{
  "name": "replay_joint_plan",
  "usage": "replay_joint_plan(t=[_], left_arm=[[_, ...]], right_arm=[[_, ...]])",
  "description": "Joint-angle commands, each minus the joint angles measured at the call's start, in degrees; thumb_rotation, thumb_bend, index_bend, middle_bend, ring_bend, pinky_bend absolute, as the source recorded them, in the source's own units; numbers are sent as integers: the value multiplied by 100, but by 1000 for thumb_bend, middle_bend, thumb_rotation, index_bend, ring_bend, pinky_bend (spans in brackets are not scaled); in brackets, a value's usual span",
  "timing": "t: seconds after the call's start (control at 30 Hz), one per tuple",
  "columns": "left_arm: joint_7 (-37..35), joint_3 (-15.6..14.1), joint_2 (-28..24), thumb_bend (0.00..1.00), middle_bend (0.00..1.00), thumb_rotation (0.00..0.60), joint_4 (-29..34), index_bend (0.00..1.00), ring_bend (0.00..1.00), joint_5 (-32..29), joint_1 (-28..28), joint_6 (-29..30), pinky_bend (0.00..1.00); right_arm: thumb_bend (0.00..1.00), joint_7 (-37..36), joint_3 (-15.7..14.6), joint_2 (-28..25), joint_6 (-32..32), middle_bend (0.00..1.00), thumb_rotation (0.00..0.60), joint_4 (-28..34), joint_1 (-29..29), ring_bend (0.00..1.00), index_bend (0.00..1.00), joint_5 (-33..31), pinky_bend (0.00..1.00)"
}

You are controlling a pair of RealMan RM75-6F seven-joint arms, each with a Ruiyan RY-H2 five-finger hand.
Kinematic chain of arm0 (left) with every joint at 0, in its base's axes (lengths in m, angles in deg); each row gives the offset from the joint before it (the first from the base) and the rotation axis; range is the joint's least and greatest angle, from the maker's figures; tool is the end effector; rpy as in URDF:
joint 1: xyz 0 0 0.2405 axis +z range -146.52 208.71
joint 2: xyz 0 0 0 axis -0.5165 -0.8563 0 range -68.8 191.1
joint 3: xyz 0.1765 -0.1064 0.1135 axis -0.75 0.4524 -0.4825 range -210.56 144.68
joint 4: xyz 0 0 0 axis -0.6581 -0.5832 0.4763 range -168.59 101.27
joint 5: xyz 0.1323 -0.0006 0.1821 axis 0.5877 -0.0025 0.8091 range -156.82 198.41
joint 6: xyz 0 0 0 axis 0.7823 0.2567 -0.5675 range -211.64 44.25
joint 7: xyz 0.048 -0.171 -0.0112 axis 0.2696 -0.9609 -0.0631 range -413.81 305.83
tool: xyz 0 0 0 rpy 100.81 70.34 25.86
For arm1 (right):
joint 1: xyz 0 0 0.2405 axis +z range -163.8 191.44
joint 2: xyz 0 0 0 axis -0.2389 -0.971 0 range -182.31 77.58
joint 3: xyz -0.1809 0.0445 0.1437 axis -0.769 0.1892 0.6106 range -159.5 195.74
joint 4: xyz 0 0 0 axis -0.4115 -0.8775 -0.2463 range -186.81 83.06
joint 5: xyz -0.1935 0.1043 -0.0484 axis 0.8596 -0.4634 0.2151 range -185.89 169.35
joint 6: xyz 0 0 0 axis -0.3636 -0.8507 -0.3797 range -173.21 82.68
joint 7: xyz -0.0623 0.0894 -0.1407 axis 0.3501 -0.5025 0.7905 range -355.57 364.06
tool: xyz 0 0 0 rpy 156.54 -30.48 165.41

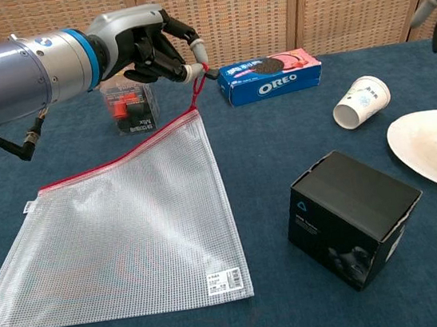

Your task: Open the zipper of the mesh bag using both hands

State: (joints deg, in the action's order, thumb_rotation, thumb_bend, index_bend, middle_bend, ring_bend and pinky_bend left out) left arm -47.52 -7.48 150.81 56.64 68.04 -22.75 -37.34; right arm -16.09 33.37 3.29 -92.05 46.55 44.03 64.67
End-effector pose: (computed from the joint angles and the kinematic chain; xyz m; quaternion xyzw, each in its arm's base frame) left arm -0.0004 0.3991 -0.0315 -0.6379 -0.5387 -0.4850 0.2600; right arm -0.2002 -0.3612 0.1149 0.6240 -0.5347 0.4185 0.3868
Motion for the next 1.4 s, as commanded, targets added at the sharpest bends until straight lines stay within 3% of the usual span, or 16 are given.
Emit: replay_joint_plan(t=[0.03,0.1,0.23,0.37,0.6,0.8,1.4], left_arm=[[-102,79,-93,684,979,600,116,660,985,-19,-25,44,1000],[-155,104,-134,683,979,600,163,661,984,9,-29,79,1000],[-427,169,-220,683,979,600,215,661,985,57,-3,39,1000],[-821,240,-263,683,979,600,184,661,985,76,40,-58,1000],[-1118,138,-288,684,979,600,62,661,985,248,31,-177,1000],[-1297,81,-217,684,979,600,-29,661,985,364,-12,-187,1000],[-1731,27,5,685,979,600,-163,664,985,584,-56,-76,1000]], right_arm=[[0,-301,283,319,854,735,600,-3,697,790,305,-788,680],[0,-320,331,491,1131,769,600,-57,932,838,311,-1161,773],[0,-246,344,792,1580,794,600,-114,1417,882,311,-2075,863],[0,-95,210,1266,1901,800,600,-257,2047,894,311,-3045,885],[4,208,11,1779,1645,809,600,-539,2775,902,341,-4316,893],[45,290,29,2020,1440,819,600,-632,3043,909,441,-4838,896],[260,795,202,2673,579,839,600,-766,3559,923,487,-5983,910]])
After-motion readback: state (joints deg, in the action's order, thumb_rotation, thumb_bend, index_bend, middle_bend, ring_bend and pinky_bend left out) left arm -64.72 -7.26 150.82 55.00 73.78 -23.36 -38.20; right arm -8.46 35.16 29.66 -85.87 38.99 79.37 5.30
